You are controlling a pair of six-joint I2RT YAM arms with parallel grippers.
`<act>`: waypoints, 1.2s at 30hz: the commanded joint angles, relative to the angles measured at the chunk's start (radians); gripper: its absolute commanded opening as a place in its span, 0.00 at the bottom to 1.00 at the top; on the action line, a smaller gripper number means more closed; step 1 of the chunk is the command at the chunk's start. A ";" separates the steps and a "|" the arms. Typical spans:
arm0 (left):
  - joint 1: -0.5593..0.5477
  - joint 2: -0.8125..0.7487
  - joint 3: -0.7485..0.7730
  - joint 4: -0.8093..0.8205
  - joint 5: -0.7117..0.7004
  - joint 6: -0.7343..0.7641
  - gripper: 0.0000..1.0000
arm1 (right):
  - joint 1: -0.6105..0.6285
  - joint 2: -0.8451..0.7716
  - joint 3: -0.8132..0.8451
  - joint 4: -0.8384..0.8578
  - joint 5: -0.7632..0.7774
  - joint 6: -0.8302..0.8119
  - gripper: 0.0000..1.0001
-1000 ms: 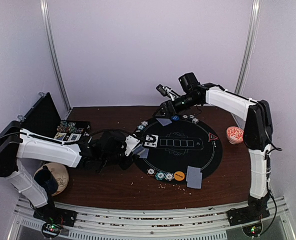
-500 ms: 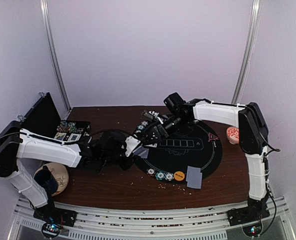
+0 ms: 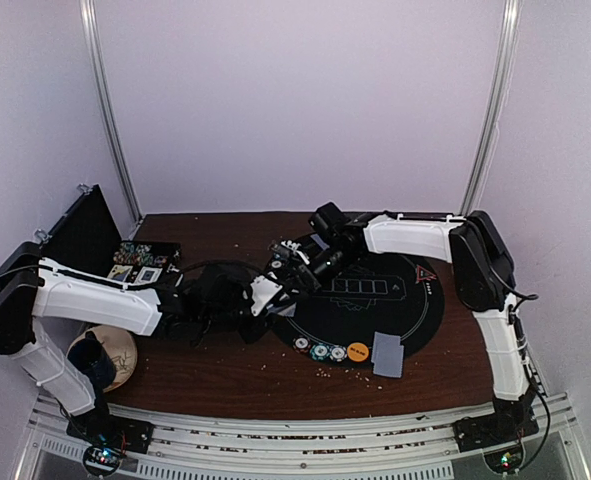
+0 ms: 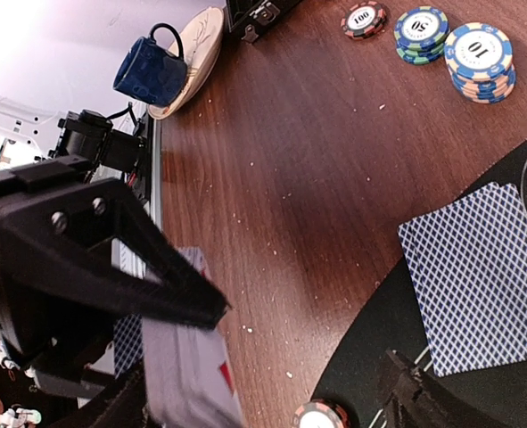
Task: Distribute texas hold em gaming equipment
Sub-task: Pick up the poker card from the face-down deck piles.
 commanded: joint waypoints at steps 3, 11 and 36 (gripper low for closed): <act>-0.007 -0.022 -0.001 0.072 0.016 0.014 0.18 | 0.007 0.062 0.064 -0.002 -0.010 0.043 0.78; -0.009 -0.026 -0.002 0.071 0.018 0.013 0.18 | -0.030 0.069 0.068 -0.053 0.082 0.013 0.63; -0.009 -0.015 0.004 0.066 0.015 0.010 0.19 | -0.118 0.022 0.142 -0.376 -0.007 -0.194 0.05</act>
